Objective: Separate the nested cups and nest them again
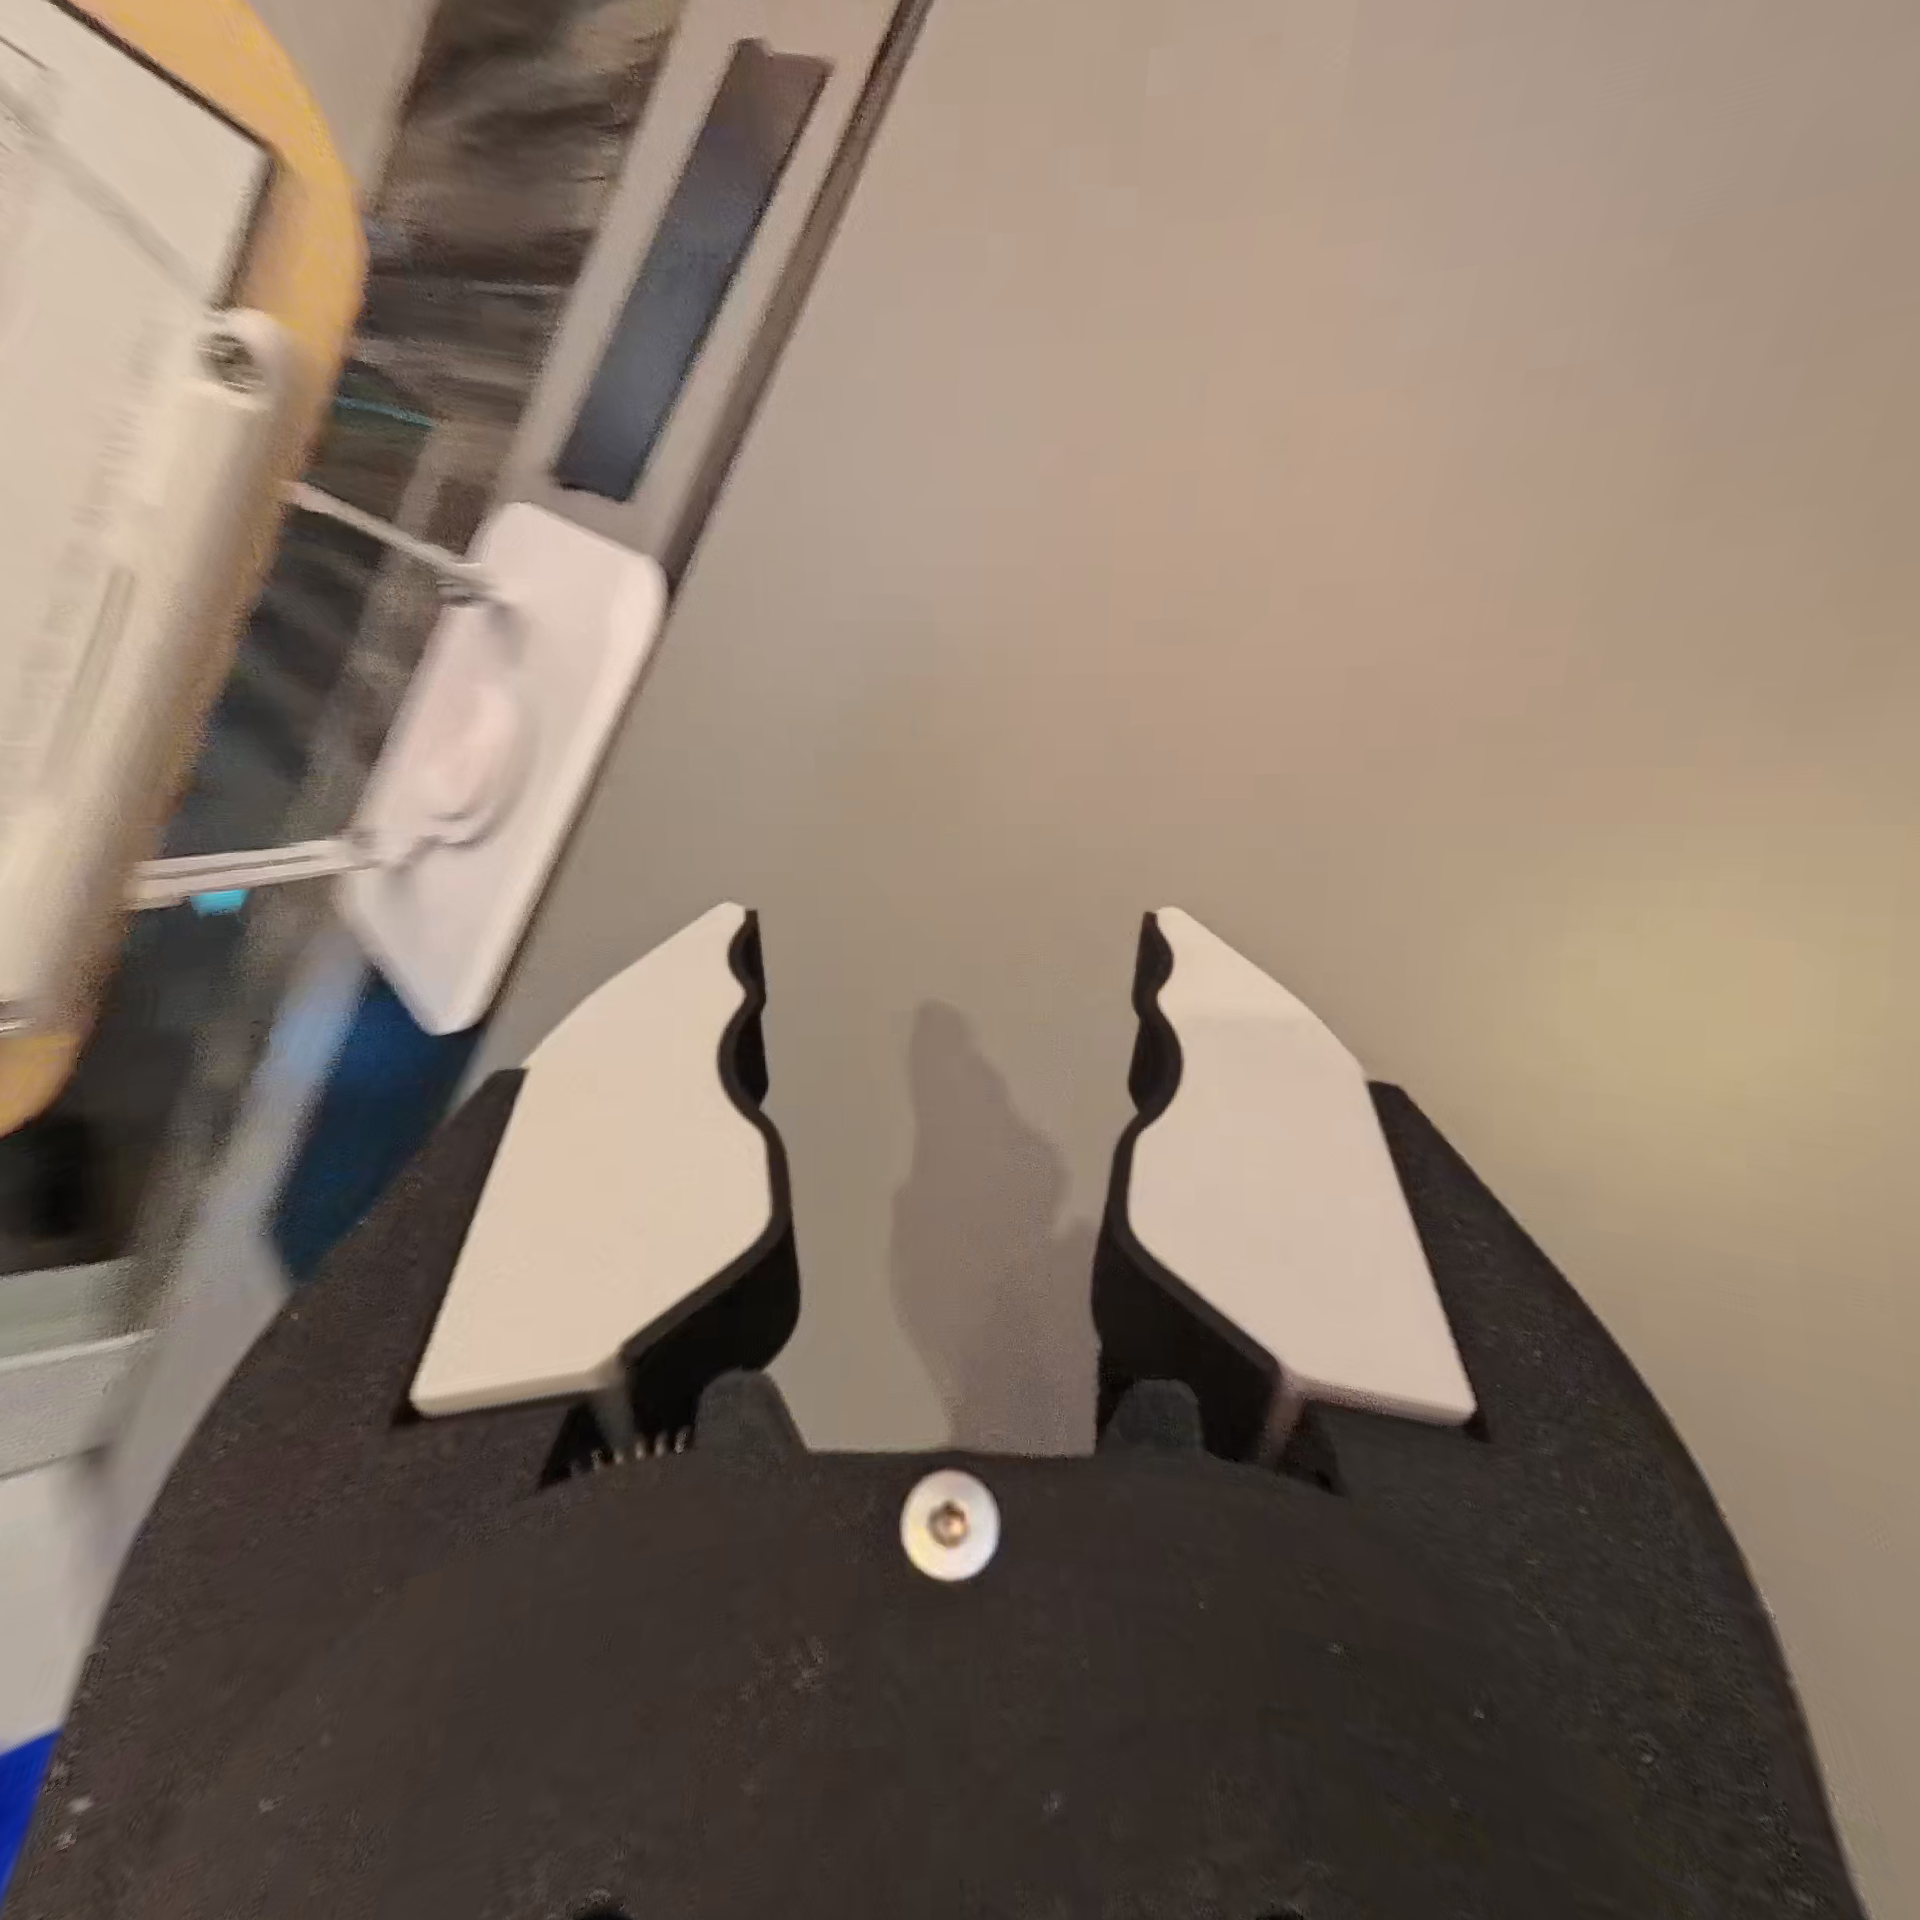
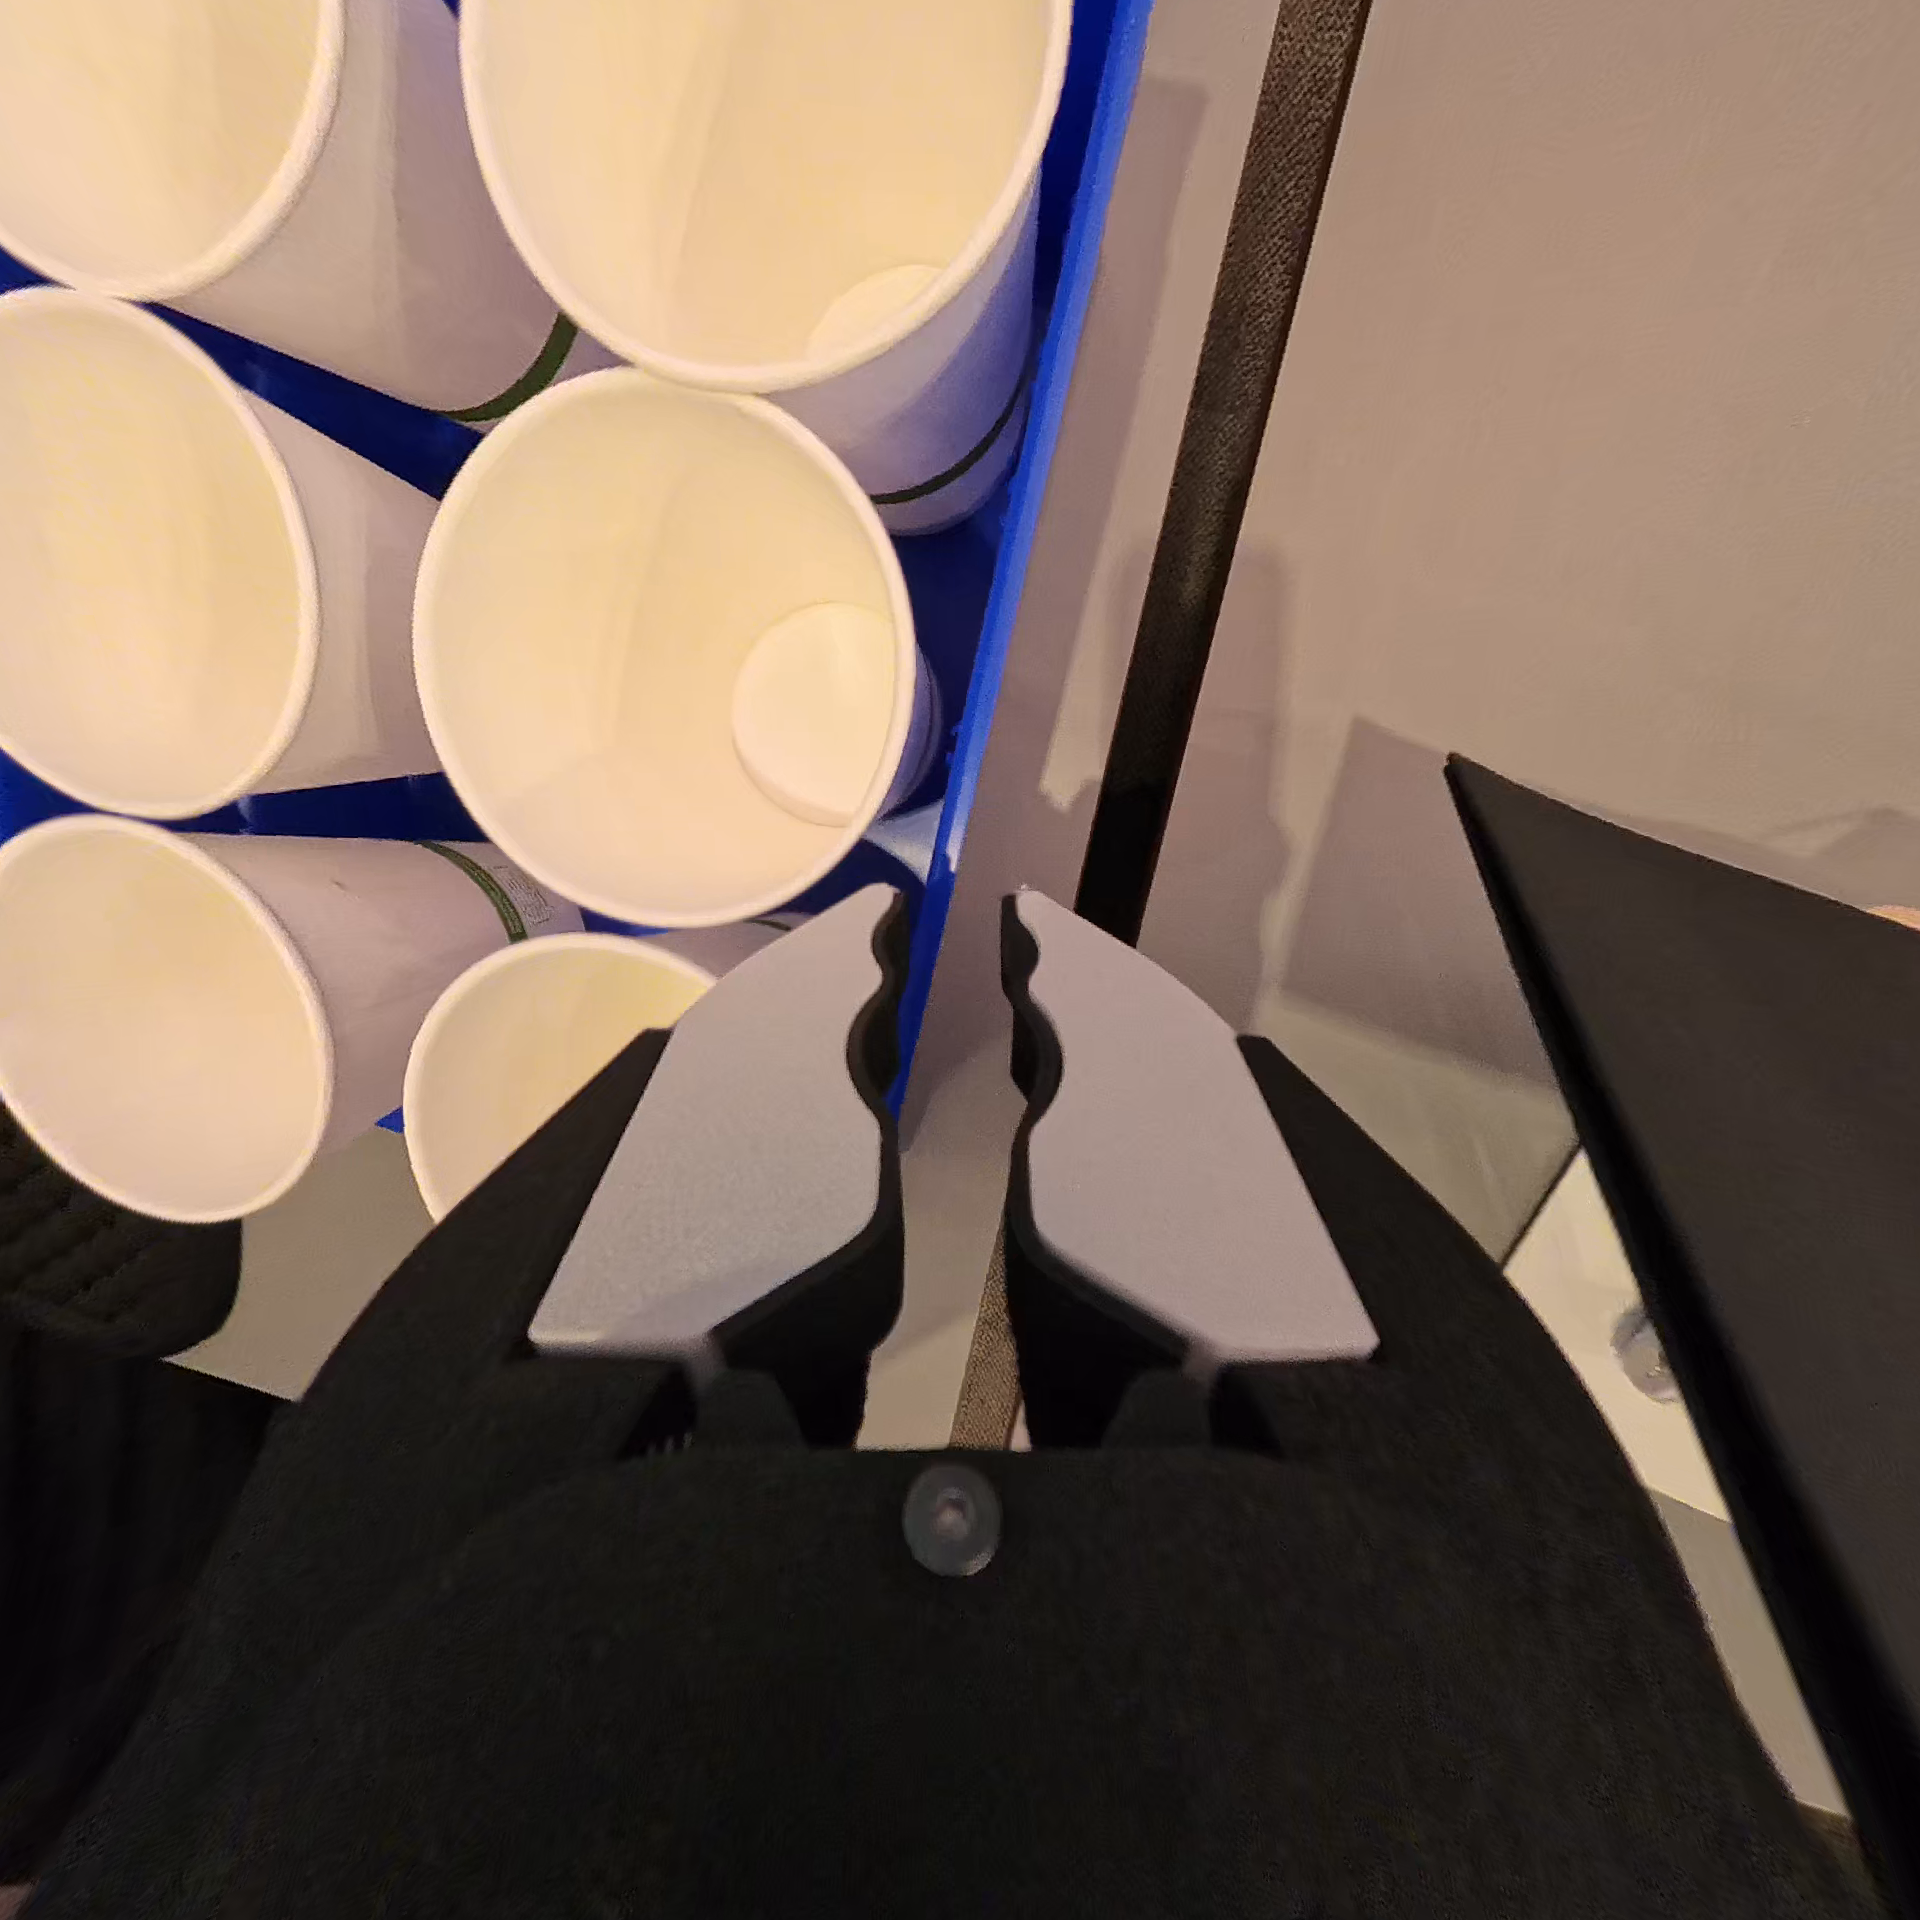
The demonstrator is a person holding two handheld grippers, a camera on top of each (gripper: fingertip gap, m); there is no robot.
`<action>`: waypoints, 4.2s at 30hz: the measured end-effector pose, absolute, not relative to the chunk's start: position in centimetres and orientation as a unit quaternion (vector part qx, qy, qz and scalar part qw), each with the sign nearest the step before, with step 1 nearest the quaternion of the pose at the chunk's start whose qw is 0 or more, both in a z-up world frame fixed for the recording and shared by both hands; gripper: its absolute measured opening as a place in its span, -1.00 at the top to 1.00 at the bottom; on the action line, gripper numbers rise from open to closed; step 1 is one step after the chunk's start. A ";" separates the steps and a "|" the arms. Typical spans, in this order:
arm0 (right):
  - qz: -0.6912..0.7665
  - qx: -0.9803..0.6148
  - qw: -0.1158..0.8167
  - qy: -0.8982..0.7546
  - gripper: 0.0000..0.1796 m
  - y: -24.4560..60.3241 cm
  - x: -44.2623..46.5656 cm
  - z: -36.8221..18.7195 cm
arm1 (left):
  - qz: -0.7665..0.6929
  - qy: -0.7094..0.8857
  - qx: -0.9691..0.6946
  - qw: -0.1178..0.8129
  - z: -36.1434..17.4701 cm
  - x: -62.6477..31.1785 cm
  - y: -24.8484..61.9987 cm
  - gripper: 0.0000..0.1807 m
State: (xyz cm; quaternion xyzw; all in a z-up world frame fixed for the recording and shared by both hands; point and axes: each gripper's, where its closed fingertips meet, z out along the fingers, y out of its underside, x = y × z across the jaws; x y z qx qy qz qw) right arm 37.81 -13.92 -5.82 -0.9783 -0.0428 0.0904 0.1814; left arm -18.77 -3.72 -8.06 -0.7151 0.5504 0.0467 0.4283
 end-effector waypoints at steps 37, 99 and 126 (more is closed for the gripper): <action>0.072 -0.991 0.098 -0.064 0.94 -14.0 37.3 -8.9 | 0.067 0.022 -0.934 0.349 -7.2 -59.1 -7.3 0.03; 0.083 -0.985 0.147 0.033 0.97 -8.9 27.0 -8.9 | 0.059 0.277 -0.883 0.375 -10.4 -21.2 -9.7 0.80; 0.124 -0.980 0.143 0.058 0.96 -8.5 27.0 -10.1 | -0.059 0.327 -0.824 0.459 -4.6 -18.4 -15.3 0.33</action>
